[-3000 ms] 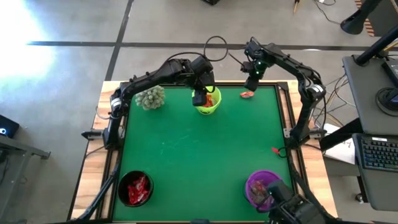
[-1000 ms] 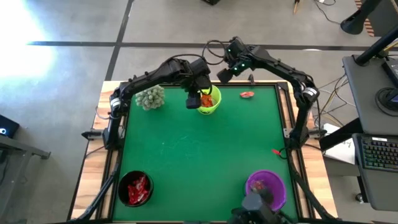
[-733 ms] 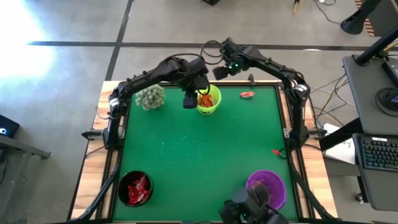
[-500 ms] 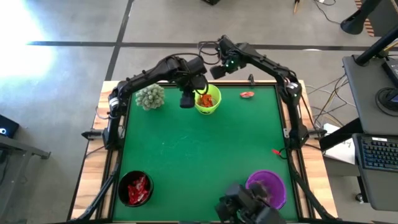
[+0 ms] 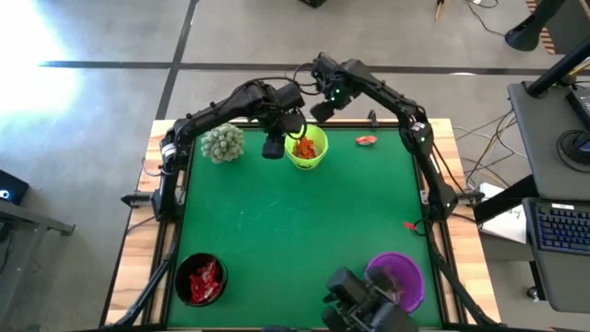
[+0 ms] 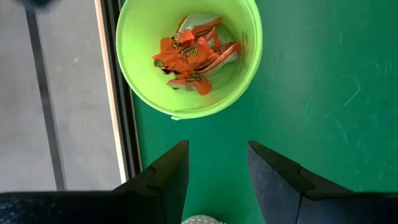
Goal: Organize candy in baskets
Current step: Put the orange chocolate bar into the green bucket
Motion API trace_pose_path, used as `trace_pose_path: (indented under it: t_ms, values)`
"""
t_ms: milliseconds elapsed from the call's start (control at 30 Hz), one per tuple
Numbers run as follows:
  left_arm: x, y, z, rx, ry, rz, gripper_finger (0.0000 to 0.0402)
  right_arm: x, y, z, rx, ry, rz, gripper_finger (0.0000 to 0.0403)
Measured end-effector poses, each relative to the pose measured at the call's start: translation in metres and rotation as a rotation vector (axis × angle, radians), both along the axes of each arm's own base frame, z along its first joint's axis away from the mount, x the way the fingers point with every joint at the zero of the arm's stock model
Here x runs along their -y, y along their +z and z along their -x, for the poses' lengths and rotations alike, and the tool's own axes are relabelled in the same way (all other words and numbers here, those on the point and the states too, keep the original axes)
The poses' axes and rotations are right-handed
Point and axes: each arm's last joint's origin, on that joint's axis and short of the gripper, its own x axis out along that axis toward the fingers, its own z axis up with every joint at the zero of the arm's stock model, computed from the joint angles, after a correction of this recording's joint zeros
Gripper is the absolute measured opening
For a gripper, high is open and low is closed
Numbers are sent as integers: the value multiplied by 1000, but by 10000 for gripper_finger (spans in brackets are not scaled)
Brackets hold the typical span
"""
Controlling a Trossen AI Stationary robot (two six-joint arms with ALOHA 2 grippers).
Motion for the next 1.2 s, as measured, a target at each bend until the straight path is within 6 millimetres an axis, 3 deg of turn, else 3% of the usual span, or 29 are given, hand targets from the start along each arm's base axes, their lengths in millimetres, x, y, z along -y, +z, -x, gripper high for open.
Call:
trace_pose_path:
  t_ms: [267, 633, 767, 900, 1033, 1200]
  values:
    - [-4, 0, 2, -1, 8, 2, 144, 6, 38, 53, -124, 127, 20, 180]
    - [-6, 0, 3, -6, -34, -9, 144, 33, 72, 131, -119, 15, 48, 180]
    - [-6, 0, 3, -7, -48, -14, 144, 46, 73, 156, -102, -14, 36, 180]
    - [-6, 0, 2, -6, -51, -15, 144, 55, 72, 172, -4, 73, -9, 180]
    - [-8, 0, 3, -6, -52, -17, 144, 61, 68, 178, -1, 172, -7, 180]
    - [-12, 0, 5, -3, -41, -19, 144, 69, 57, 179, -10, 176, -24, 180]
